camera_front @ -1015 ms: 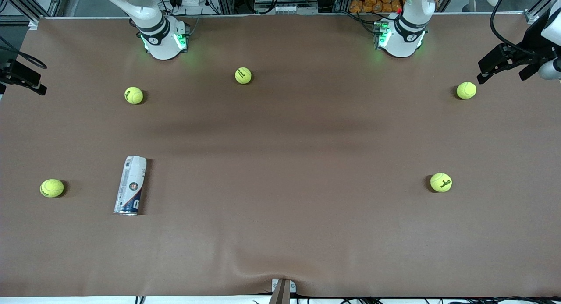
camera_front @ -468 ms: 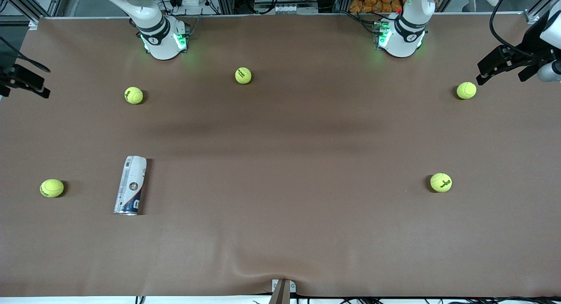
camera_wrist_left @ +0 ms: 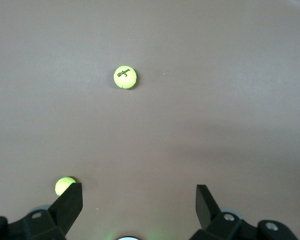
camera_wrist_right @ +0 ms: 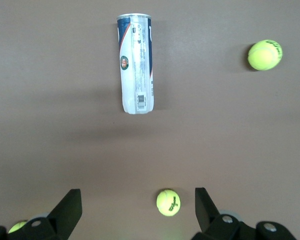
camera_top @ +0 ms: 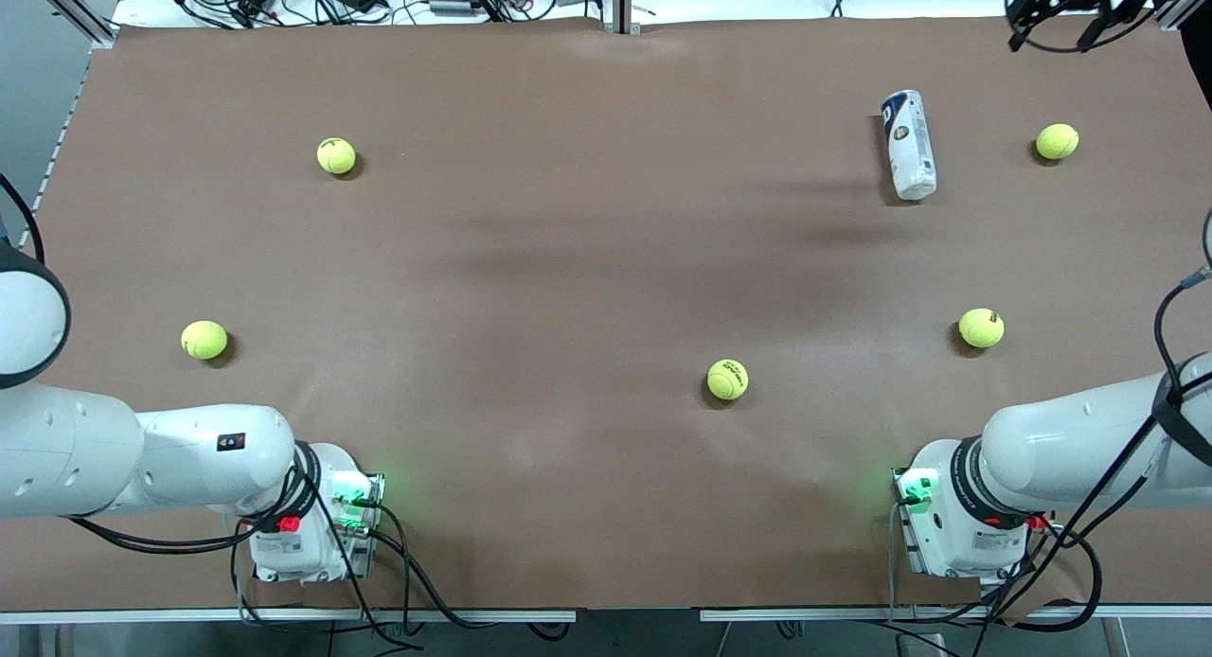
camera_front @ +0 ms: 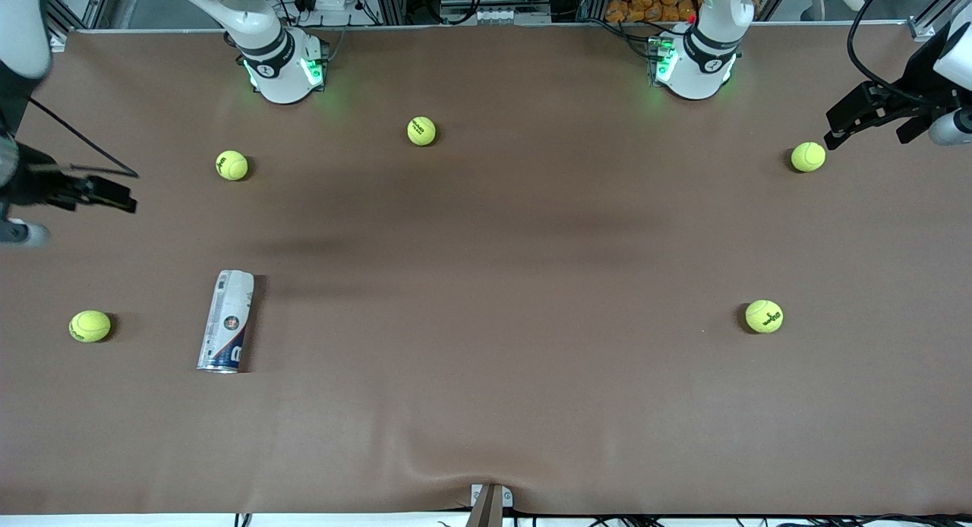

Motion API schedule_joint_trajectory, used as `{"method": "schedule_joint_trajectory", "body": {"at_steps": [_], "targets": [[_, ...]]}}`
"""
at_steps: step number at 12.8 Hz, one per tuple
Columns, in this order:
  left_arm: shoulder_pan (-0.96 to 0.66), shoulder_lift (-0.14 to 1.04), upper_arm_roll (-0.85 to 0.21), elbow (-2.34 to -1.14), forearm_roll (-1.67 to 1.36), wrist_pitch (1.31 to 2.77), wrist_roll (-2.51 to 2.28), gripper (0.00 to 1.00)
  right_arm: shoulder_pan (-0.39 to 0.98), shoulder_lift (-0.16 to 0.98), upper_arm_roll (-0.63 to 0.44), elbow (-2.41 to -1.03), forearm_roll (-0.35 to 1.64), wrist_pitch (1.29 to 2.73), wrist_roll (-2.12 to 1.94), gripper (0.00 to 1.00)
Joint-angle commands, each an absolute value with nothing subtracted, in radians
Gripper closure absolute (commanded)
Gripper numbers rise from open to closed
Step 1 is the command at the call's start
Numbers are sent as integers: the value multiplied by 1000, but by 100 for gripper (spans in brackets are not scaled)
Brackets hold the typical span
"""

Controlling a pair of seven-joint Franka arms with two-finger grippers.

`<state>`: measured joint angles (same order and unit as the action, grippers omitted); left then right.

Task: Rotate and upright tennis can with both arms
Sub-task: 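Reach the right gripper down over the lying tennis can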

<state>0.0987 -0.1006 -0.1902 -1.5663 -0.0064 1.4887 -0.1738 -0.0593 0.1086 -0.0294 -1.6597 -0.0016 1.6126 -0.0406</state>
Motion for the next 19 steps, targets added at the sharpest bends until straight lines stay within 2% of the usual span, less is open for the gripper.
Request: {"method": "schedule_joint_trajectory", "body": {"at_steps": [1, 6, 10, 16, 19], "targets": [[103, -92, -193, -1543, 3, 1473, -147, 0, -60, 243, -15, -1648, 2, 1717, -29, 0], [101, -92, -193, -1543, 3, 1473, -147, 0, -74, 448, -15, -1644, 31, 1925, -117, 0], [103, -91, -195, -1543, 2, 1473, -149, 0, -49, 593, -15, -1612, 83, 2032, -123, 0], [101, -81, -195, -1545, 2, 1473, -149, 0, -58, 699, -15, -1611, 81, 2167, -187, 0], [100, -80, -195, -1545, -2, 1473, -149, 0, -52, 730, -15, -1611, 72, 2177, -189, 0]]}}
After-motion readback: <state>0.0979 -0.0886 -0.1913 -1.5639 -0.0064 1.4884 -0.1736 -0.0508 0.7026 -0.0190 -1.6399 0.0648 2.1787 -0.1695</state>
